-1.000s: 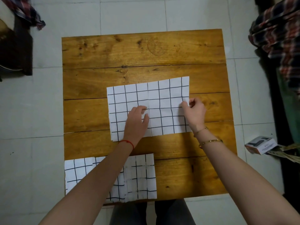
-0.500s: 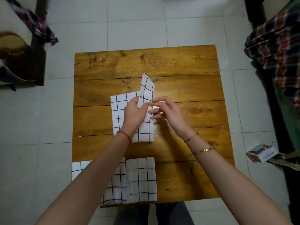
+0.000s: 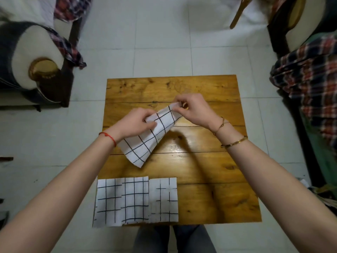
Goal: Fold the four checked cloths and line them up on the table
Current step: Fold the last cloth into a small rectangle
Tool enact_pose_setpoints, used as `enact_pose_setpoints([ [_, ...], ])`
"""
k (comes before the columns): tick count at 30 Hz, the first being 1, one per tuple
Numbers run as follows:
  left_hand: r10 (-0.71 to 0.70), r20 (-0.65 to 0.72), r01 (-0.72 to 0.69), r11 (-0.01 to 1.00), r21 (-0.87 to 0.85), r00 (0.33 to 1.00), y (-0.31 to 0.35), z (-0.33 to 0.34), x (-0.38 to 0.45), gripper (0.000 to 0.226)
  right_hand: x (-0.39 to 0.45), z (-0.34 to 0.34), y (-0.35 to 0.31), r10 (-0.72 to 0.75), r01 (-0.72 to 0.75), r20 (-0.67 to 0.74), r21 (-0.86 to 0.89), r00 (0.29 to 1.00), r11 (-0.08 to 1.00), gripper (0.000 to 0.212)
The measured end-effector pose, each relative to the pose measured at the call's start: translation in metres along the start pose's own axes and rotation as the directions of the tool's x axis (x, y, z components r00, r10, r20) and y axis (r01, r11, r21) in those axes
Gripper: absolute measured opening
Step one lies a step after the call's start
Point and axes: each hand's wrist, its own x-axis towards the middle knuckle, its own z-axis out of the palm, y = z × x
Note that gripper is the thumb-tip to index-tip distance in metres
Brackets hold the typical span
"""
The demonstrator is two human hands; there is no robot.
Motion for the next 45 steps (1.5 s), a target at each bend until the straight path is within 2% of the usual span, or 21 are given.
enact_pose_setpoints([
  [3,-0.007,-0.010,0.008,0.997,0.072,1.000,0.006,-0.027,-0.016,0.011,-0.009,-0.021,-0.017,0.027,-0.027,0.011,0.032,1.000,0.999,0.007],
  [7,-0.002,-0.068,0.015,0.983,0.185,0.998,0.008,-0.052,-0.038,0.013,-0.025,-0.047,-0.029,0.042,-0.042,-0.004,0.060,0.999,0.997,0.012],
  [10,0.017,-0.130,0.007,0.983,0.182,0.991,0.009,-0.062,-0.055,0.017,-0.037,-0.064,-0.035,0.061,-0.060,-0.036,0.033,0.997,0.998,0.013],
  [14,0.049,-0.259,-0.024,0.995,0.099,0.965,0.012,-0.067,-0.074,0.011,-0.058,-0.086,-0.043,0.050,-0.047,-0.075,0.031,0.996,0.998,0.010],
  [16,0.063,-0.277,-0.059,0.998,0.022,0.959,0.016,-0.069,-0.083,0.010,-0.068,-0.094,-0.045,0.080,-0.076,-0.064,0.060,0.995,0.995,0.011],
  [21,0.062,-0.265,-0.108,0.981,-0.162,0.962,0.028,-0.071,-0.099,0.017,-0.090,-0.109,-0.050,0.140,-0.142,0.027,0.230,0.990,0.963,0.008],
  [27,0.029,-0.168,-0.087,0.934,-0.347,0.985,0.037,-0.074,-0.105,0.017,-0.104,-0.119,-0.053,0.163,-0.209,0.150,0.374,0.975,0.903,0.008],
  [34,-0.014,-0.144,-0.050,0.901,-0.430,0.989,0.033,-0.080,-0.092,0.021,-0.100,-0.128,-0.046,0.181,-0.252,0.193,0.467,0.965,0.847,0.011],
  [41,-0.061,-0.266,-0.052,0.915,-0.400,0.962,0.008,-0.064,-0.042,0.023,-0.063,-0.105,-0.007,0.283,-0.279,0.045,0.359,0.958,0.890,0.013],
  [45,-0.092,-0.349,-0.048,0.926,-0.374,0.933,-0.020,-0.040,-0.002,0.012,-0.038,-0.075,0.023,0.339,-0.309,-0.083,0.259,0.937,0.915,0.010],
])
